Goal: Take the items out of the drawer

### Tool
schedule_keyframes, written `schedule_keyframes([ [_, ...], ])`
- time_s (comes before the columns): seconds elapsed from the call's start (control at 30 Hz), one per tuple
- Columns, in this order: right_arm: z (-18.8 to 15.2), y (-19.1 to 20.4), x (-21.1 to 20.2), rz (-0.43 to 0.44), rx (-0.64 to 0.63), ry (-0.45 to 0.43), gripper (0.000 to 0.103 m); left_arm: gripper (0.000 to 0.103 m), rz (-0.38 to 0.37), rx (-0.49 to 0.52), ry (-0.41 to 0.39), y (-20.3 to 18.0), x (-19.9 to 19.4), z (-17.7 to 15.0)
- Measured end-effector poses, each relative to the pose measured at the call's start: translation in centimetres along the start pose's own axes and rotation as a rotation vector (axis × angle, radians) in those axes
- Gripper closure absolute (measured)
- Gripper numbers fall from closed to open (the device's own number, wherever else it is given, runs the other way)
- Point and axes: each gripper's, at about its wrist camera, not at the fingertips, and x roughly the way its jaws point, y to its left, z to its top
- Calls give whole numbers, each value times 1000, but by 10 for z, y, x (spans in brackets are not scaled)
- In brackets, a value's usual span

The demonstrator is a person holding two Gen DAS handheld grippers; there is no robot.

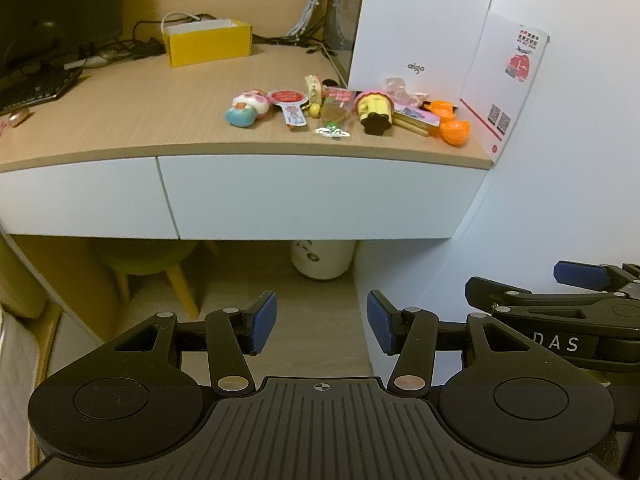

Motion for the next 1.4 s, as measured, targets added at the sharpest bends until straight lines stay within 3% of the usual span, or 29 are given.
schedule_keyframes([
  [0.97,0,-10,3,-2,5,12,5,49,1,15,15,1,2,3],
  [1.2,4,-14,6,1,15,19,5,56,-7,23,29,1,8,5],
  [1.4,5,-16,7,2,19,20,5,74,-37,23,35,1,11,6],
])
